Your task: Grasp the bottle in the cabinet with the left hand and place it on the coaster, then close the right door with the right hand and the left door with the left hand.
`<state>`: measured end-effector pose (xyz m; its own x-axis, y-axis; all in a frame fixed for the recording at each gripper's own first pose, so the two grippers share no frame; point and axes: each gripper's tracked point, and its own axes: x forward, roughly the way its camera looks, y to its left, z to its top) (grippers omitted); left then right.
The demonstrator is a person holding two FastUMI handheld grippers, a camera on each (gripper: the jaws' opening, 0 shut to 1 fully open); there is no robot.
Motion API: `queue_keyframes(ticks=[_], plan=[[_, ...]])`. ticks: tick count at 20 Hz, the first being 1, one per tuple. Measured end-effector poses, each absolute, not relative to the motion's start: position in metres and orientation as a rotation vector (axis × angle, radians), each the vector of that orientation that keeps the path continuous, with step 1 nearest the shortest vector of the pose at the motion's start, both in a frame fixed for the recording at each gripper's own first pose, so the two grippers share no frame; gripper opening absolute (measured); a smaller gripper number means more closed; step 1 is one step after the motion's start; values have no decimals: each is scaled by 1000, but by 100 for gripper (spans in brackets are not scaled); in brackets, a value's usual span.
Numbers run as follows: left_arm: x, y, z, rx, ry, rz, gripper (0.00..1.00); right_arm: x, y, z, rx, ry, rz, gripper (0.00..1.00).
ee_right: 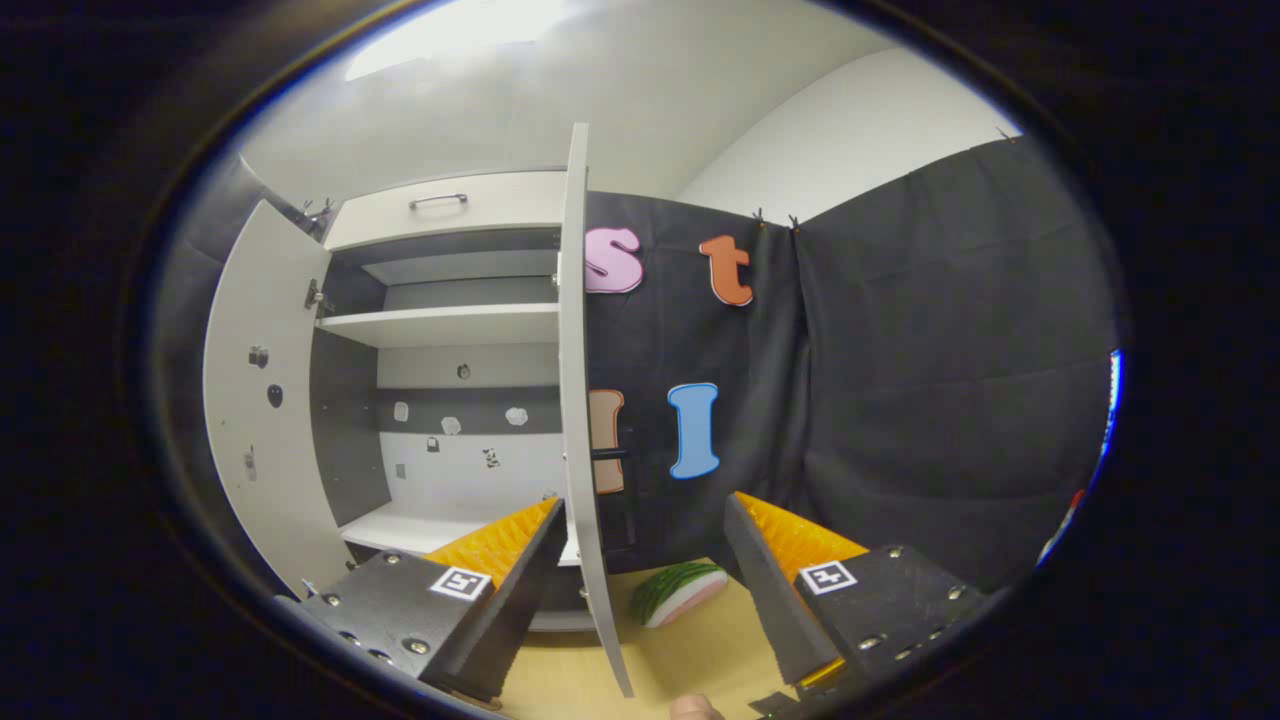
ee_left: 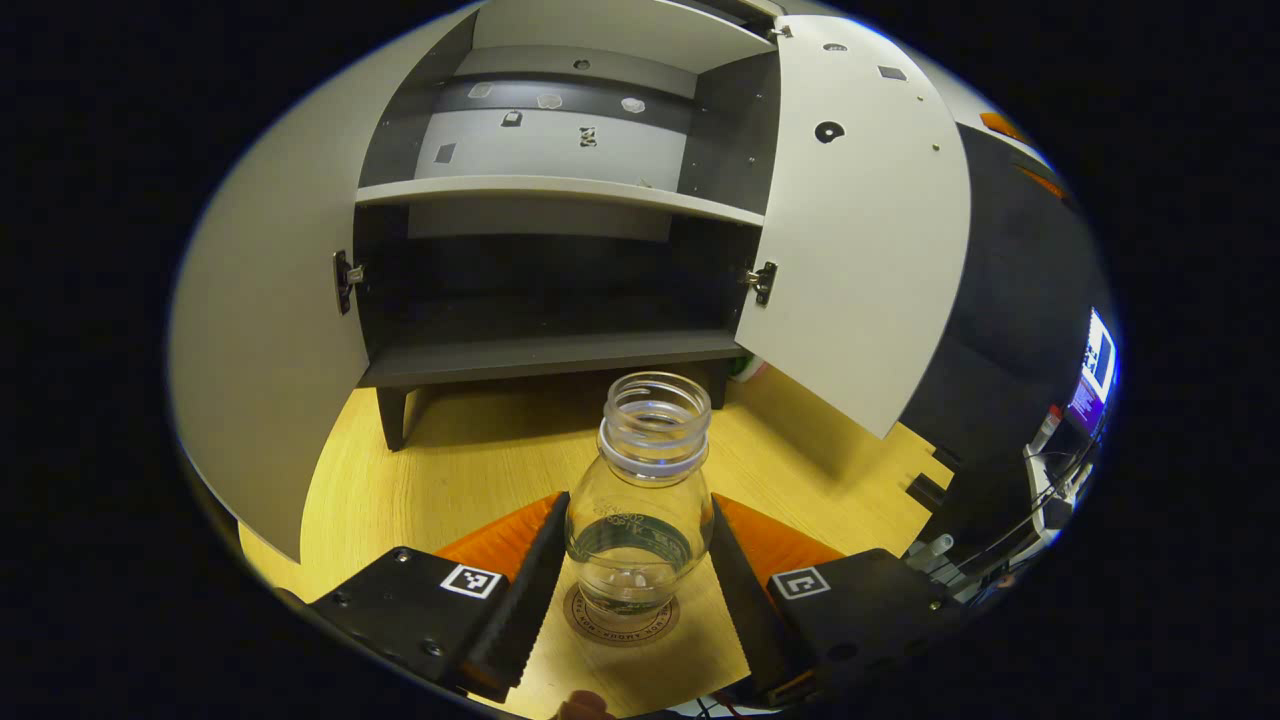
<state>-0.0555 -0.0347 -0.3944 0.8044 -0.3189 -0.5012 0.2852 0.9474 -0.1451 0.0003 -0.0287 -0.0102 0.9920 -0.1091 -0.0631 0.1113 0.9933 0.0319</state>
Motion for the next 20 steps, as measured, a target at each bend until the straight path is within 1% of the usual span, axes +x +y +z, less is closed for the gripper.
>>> queue_keyframes(ticks=[2, 3, 4, 5, 6, 7, 8, 9, 10, 12, 13, 14, 20], plan=[[-56, -35, -395, -39, 540, -330, 83, 1, -29, -13, 37, 63, -108, 96], [-57, -35, -399, -32, 557, -333, 83, 1, -29, -13, 37, 64, -107, 99], [-59, -35, -404, -33, 571, -332, 83, 1, -30, -14, 38, 65, -107, 96], [-59, -32, -407, -33, 583, -318, 83, 1, -30, -14, 38, 65, -108, 96], [-60, -29, -411, -41, 597, -303, 88, 0, -31, -15, 38, 65, -109, 96], [-60, -28, -414, -56, 609, -289, 86, -1, -32, -16, 40, 65, -111, 96], [-60, -26, -414, -66, 608, -276, 92, -2, -33, -16, 41, 66, -112, 96], [-59, -25, -412, -76, 604, -267, 99, -3, -34, -18, 42, 69, -115, 96], [-58, -25, -410, -83, 595, -264, 94, -3, -36, -19, 43, 72, -119, 96], [-58, -26, -405, -81, 581, -271, 94, -5, -37, -22, 50, 77, -124, 96], [-58, -26, -401, -77, 570, -277, 100, -4, -37, -24, 54, 80, -126, 96], [-59, -26, -397, -71, 563, -281, 94, -3, -37, -24, 58, 80, -125, 96], [-61, -35, -355, -78, 488, -319, 94, 3, -31, -24, 60, 75, -109, 96]])
